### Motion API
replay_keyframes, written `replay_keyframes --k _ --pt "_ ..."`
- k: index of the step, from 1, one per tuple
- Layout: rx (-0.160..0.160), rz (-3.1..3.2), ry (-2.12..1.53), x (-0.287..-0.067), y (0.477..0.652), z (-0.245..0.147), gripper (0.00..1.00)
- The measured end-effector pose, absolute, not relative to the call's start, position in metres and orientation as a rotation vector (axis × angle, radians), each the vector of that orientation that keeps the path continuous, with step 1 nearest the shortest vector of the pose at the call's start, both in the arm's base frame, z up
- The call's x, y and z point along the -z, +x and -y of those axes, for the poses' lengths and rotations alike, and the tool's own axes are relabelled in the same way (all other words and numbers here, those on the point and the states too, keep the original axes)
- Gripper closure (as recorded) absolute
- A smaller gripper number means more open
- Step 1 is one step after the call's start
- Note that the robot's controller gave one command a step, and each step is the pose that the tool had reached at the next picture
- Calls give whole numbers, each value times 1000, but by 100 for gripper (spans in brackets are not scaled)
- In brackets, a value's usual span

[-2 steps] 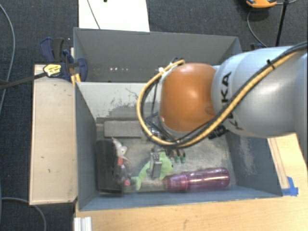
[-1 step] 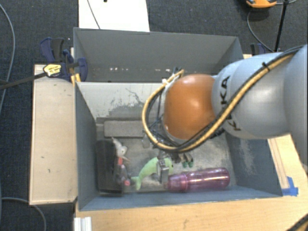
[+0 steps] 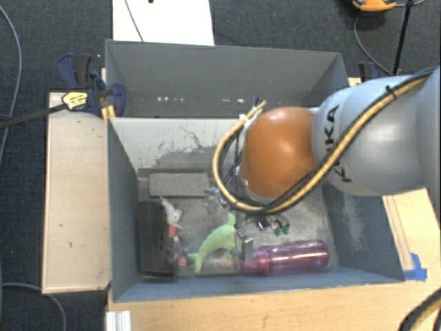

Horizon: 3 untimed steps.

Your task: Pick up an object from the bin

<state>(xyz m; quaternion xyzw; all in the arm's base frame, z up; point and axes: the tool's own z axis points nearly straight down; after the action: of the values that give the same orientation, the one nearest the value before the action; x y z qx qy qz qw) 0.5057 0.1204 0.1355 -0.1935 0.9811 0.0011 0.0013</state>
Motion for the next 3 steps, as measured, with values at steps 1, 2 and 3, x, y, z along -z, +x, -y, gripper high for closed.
replay_keyframes --k 1,2,3 --pt "-2 -3123 -288 -115 524 -100 0" --pt "-3 -2883 -1213 -79 513 -100 100" --pt "-2 -2837 -1310 -73 510 -100 100"
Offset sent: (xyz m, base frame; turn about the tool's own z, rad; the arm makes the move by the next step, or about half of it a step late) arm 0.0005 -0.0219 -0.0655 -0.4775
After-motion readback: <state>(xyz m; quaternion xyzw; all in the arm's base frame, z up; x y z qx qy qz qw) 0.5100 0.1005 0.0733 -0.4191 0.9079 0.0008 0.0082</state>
